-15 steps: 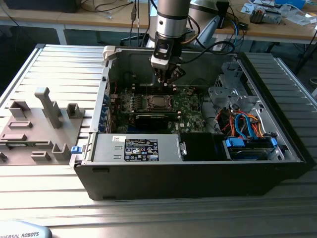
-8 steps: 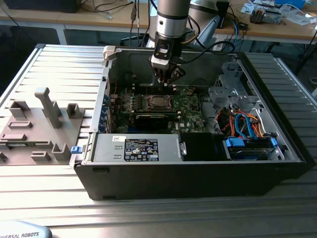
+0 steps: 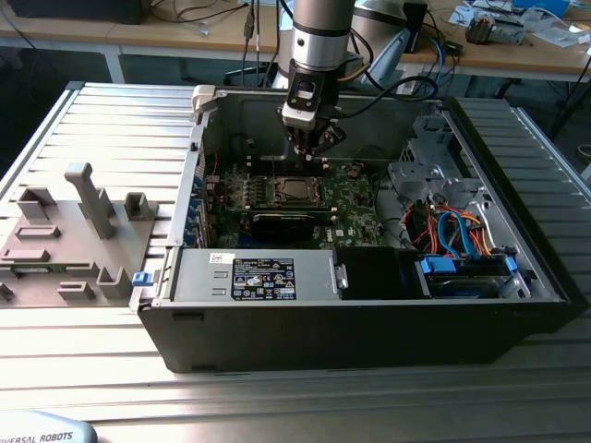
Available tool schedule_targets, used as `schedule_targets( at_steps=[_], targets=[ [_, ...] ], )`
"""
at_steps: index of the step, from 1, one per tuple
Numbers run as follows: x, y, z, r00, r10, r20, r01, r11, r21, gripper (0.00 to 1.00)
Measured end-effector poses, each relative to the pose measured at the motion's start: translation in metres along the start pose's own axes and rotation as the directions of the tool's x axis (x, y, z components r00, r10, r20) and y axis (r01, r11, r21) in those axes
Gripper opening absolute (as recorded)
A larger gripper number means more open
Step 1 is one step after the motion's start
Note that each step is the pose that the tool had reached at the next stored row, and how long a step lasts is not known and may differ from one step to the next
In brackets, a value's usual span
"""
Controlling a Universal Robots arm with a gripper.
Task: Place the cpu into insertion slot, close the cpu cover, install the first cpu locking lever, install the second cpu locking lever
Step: 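Install the first cpu locking lever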
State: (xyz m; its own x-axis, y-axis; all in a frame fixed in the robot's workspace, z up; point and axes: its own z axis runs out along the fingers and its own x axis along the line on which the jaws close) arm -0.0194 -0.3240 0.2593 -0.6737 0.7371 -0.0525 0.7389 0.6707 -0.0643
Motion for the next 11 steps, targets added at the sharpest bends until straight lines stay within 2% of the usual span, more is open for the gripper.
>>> schedule_targets(
  at_steps=[11],
  targets=[
    [0.0000, 0.0000, 0.0000, 0.9999, -0.013, 0.0008, 0.013, 0.9999, -0.0006, 0.11]
  ],
)
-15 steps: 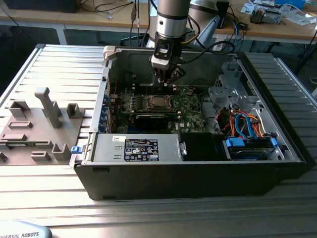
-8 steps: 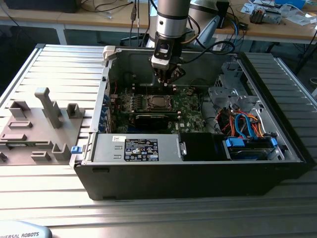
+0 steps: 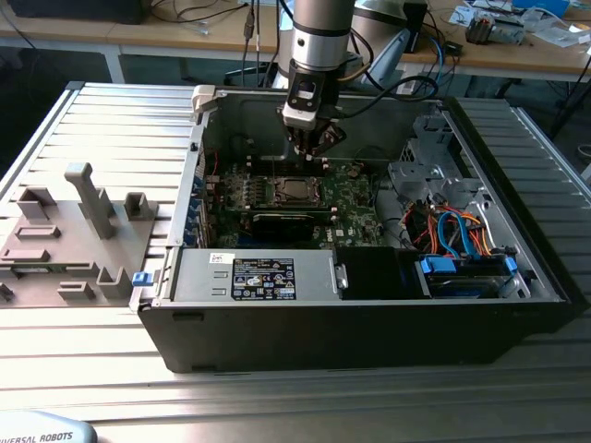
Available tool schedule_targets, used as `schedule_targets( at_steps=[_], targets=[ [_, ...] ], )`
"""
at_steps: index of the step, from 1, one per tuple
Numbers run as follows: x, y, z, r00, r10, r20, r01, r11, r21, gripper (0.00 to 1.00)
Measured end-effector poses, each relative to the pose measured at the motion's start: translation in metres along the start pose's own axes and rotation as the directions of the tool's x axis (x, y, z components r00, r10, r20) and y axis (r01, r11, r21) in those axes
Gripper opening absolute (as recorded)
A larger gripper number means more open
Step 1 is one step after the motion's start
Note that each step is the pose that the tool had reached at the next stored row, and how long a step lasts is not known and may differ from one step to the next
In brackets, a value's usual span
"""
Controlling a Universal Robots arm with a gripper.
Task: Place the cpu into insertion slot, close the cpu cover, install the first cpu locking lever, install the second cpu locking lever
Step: 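Install the first cpu locking lever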
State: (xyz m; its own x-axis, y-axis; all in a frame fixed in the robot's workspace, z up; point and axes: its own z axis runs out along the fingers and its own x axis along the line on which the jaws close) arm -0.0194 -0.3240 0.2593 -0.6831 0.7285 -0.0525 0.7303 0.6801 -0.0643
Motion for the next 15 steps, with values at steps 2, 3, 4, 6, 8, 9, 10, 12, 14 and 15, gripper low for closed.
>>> schedule_targets(
  at_steps=[2, 3, 4, 6, 8, 9, 10, 12, 14, 15],
  targets=[
    [0.0000, 0.0000, 0.0000, 1.0000, -0.003, 0.0003, 0.003, 1.0000, -0.0002, 0.11],
    [0.0000, 0.0000, 0.0000, 1.0000, -0.004, 0.0003, 0.004, 1.0000, -0.0003, 0.11],
    [0.0000, 0.0000, 0.0000, 1.0000, -0.006, 0.0004, 0.006, 1.0000, -0.0003, 0.11],
    [0.0000, 0.0000, 0.0000, 1.0000, -0.009, 0.0006, 0.009, 1.0000, -0.0004, 0.11],
    [0.0000, 0.0000, 0.0000, 0.9999, -0.010, 0.0007, 0.010, 0.9999, -0.0005, 0.11],
    [0.0000, 0.0000, 0.0000, 0.9999, -0.011, 0.0007, 0.011, 0.9999, -0.0006, 0.11],
    [0.0000, 0.0000, 0.0000, 0.9999, -0.012, 0.0008, 0.012, 0.9999, -0.0006, 0.11],
    [0.0000, 0.0000, 0.0000, 0.9999, -0.013, 0.0009, 0.013, 0.9999, -0.0006, 0.11],
    [0.0000, 0.0000, 0.0000, 0.9999, -0.014, 0.0009, 0.014, 0.9999, -0.0007, 0.11],
    [0.0000, 0.0000, 0.0000, 0.9999, -0.015, 0.0010, 0.015, 0.9999, -0.0008, 0.11]
  ],
)
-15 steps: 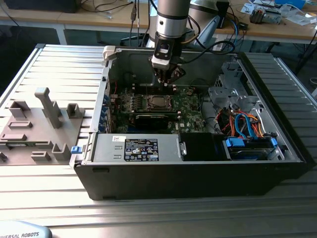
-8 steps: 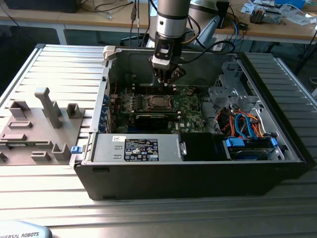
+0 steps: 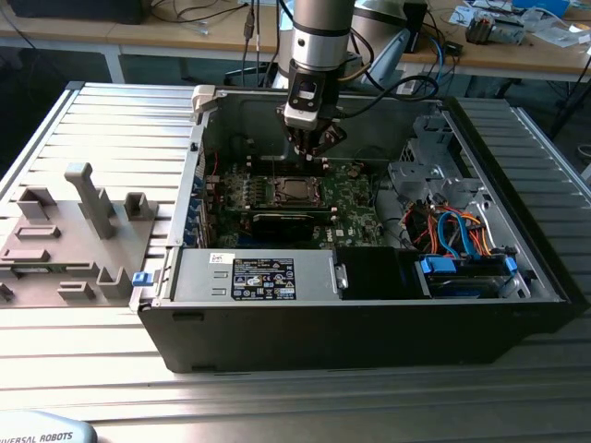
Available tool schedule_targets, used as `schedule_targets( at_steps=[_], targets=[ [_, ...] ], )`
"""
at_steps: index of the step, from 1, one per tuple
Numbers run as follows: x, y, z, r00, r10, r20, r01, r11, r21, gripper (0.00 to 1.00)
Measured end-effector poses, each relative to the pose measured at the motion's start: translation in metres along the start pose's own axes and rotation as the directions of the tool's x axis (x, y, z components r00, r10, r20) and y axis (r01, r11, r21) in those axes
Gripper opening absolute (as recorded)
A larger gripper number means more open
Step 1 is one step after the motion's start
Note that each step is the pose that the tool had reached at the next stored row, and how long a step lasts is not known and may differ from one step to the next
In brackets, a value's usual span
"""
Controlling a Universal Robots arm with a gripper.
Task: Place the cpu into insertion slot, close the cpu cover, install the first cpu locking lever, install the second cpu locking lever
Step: 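Install the first cpu locking lever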
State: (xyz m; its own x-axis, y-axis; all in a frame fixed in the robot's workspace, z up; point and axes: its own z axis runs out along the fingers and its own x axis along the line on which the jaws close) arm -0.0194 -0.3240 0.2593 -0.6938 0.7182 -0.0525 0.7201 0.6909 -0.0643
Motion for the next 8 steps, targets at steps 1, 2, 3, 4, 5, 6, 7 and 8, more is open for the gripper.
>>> schedule_targets(
  at_steps=[1, 2, 3, 4, 5, 6, 7, 8],
  targets=[
    [0.0000, 0.0000, 0.0000, 1.0000, -0.001, 0.0000, 0.001, 1.0000, 0.0000, 0.11],
    [0.0000, 0.0000, 0.0000, 1.0000, -0.001, 0.0001, 0.001, 1.0000, -0.0001, 0.11],
    [0.0000, 0.0000, 0.0000, 1.0000, -0.002, 0.0001, 0.002, 1.0000, -0.0001, 0.11],
    [0.0000, 0.0000, 0.0000, 1.0000, -0.003, 0.0002, 0.003, 1.0000, -0.0002, 0.11],
    [0.0000, 0.0000, 0.0000, 1.0000, -0.004, 0.0002, 0.004, 1.0000, -0.0002, 0.11],
    [0.0000, 0.0000, 0.0000, 1.0000, -0.005, 0.0003, 0.005, 1.0000, -0.0002, 0.11],
    [0.0000, 0.0000, 0.0000, 1.0000, -0.006, 0.0004, 0.006, 1.0000, -0.0003, 0.11],
    [0.0000, 0.0000, 0.0000, 1.0000, -0.006, 0.0004, 0.006, 1.0000, -0.0003, 0.11]
  ],
)
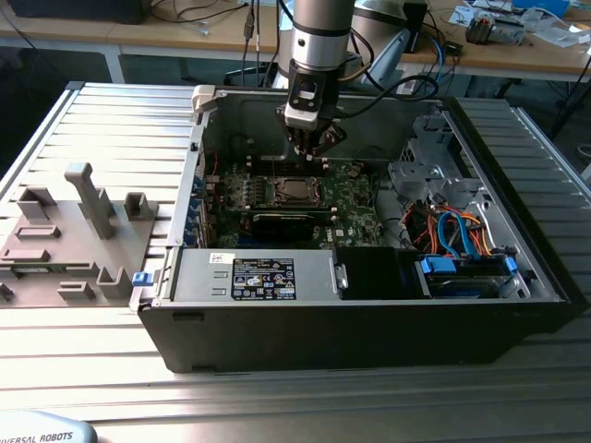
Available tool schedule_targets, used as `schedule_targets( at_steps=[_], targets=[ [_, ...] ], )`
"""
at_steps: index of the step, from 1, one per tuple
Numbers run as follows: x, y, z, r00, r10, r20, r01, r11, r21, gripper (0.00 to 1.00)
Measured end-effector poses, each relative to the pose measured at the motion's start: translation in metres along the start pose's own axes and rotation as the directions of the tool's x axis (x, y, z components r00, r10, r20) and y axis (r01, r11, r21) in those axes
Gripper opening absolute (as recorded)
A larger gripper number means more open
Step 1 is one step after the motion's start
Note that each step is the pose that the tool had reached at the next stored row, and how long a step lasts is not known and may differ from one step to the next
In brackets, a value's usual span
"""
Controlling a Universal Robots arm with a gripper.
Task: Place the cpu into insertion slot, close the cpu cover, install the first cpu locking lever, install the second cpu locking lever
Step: 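Install the first cpu locking lever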
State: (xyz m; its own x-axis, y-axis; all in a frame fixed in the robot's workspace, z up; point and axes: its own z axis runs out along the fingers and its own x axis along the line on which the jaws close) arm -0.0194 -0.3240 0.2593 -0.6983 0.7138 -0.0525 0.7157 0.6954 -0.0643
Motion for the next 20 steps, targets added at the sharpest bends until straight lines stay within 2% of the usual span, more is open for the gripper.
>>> schedule_targets(
  at_steps=[20],
  targets=[
    [0.0000, 0.0000, 0.0000, 0.9998, -0.021, 0.0014, 0.021, 0.9998, -0.0011, 0.11]
  ],
)
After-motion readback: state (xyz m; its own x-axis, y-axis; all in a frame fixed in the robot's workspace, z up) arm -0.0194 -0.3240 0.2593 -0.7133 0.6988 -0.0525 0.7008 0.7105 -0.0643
